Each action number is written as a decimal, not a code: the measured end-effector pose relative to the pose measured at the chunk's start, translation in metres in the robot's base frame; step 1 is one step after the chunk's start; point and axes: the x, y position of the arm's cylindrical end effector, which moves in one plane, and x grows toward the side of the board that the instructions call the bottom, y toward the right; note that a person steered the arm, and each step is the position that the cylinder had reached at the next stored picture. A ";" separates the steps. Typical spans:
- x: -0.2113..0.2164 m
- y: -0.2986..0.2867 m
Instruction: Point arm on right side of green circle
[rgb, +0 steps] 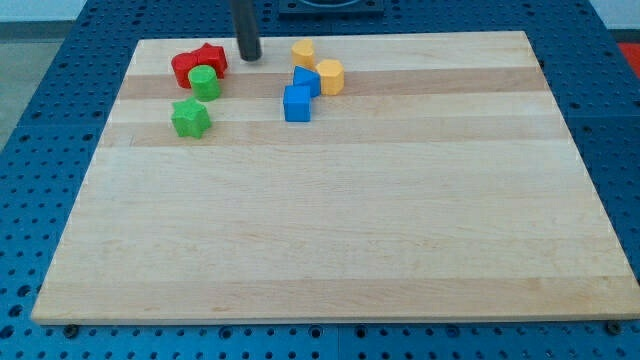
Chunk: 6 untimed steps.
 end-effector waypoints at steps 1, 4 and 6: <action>0.008 0.004; 0.041 -0.040; 0.079 -0.043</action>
